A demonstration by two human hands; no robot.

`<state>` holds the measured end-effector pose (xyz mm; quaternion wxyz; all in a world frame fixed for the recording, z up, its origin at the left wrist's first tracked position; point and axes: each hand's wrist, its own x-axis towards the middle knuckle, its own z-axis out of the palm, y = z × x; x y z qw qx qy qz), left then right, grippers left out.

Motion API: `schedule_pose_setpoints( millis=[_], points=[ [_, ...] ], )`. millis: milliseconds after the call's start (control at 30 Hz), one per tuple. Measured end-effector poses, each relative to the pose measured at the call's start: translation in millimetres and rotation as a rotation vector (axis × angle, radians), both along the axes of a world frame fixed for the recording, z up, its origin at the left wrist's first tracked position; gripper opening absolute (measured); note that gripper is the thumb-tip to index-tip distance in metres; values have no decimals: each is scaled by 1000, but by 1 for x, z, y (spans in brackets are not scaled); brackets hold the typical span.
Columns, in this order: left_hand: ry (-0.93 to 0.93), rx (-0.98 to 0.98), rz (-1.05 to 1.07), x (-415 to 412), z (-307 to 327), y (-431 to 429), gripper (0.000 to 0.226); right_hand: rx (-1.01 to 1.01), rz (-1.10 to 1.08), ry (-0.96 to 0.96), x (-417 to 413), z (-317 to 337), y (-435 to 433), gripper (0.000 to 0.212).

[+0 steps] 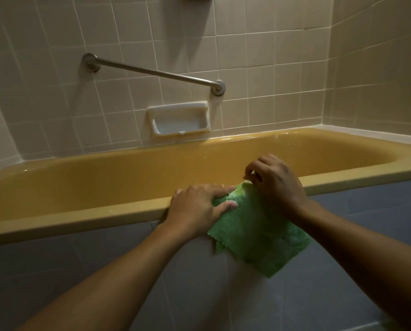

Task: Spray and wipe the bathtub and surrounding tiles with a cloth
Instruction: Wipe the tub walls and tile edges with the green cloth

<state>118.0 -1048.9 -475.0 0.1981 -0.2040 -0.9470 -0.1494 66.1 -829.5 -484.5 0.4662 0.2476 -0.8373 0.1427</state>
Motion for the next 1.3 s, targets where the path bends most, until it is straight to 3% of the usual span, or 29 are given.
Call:
schedule_pose_setpoints(
  millis=[100, 200, 367, 600, 767, 867, 1033, 1167, 1300],
  points=[
    [15, -20, -2, -3, -1, -3, 51, -15, -40, 13, 13, -17, 4, 36],
    [12, -66, -18, -6, -1, -4, 52, -20, -117, -107, 33, -41, 2, 47],
    [-108, -205, -101, -10, 5, -27, 66, 171, -221, -245, 45, -62, 4, 75],
    [-92, -480, -114, -11, 7, -52, 75, 216, -354, -255, 32, -55, 58, 58],
    [-84, -495, -156, -22, 8, -21, 73, 65, -396, -292, 41, -56, 78, 54],
    [-58, -493, -170, -28, 5, 0, 69, -49, -326, -299, 47, -58, 50, 67],
    [-46, -454, -214, -31, -1, 6, 81, -68, -270, -319, 47, -65, 30, 60],
    [-73, -442, -238, -36, 2, 8, 67, -10, -328, -288, 36, -68, 52, 61],
    [-94, -476, -251, -39, 8, 22, 70, -51, -350, -258, 25, -69, 91, 57]
  ],
)
